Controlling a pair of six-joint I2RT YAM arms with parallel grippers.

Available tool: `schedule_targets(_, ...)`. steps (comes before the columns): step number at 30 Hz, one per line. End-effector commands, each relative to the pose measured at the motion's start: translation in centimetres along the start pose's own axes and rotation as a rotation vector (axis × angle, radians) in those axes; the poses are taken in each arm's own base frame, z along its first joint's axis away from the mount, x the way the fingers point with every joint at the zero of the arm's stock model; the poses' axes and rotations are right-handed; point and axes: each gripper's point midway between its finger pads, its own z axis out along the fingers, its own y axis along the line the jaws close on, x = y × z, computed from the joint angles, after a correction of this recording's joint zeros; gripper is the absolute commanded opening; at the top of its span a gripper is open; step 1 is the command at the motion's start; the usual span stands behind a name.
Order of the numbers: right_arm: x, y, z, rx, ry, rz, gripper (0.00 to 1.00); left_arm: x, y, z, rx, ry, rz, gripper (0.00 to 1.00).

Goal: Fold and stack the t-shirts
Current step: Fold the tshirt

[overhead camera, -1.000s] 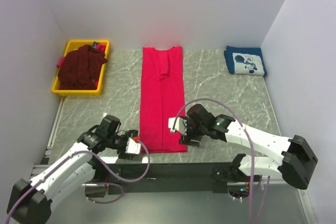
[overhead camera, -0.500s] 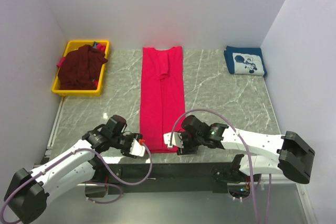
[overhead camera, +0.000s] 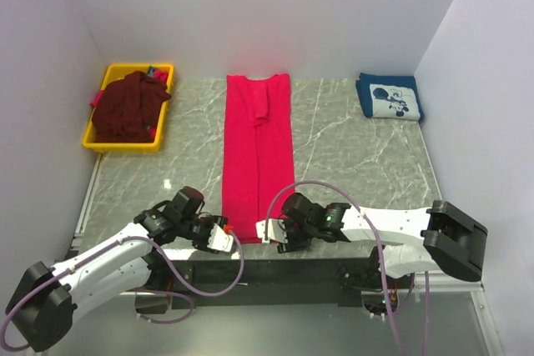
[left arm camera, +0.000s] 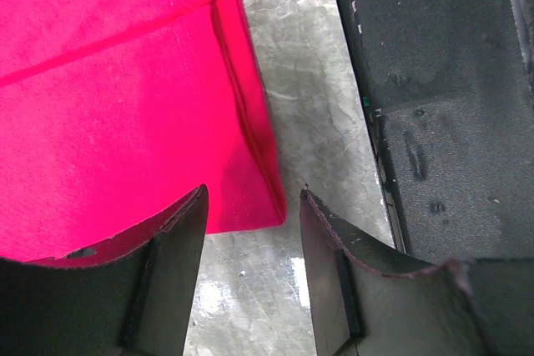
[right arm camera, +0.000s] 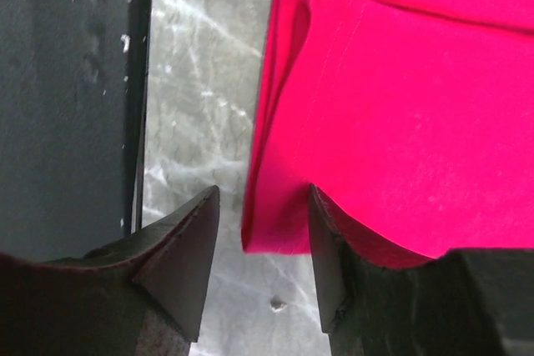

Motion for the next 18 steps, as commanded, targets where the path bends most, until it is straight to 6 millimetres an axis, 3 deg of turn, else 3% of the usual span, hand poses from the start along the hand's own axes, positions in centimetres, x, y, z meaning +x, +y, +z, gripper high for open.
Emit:
schedule_targets(1, 0.5, -0.7, 0.6, 0.031, 0.041, 0.008, 0.53, -0.1, 0.5, 0.3, -0.008, 0.007, -0.010, 0.54)
schedule_targets(7, 1.2, -0.6, 0.8, 0.028, 0.079, 0.021, 0.38, 0.7, 0.7, 1.1, 0.011, 0.049, -0.057, 0.54)
schedule_targets(12, 1.7, -0.6, 1.0, 0.016, 0.127, 0.051, 0.20, 1.3, 0.9, 1.5, 0.013, 0.084, -0.075, 0.51)
schedule_targets(15, 2.0, -0.6, 1.2, 0.015, 0.142, 0.065, 0.12, 1.6, 0.9, 1.6, -0.004, 0.099, -0.054, 0.44)
schedule_targets(18, 1.9, -0.8, 1.1, 0.031, 0.144, 0.068, 0.01, 1.6, 1.0, 1.6, -0.018, 0.106, -0.046, 0.26)
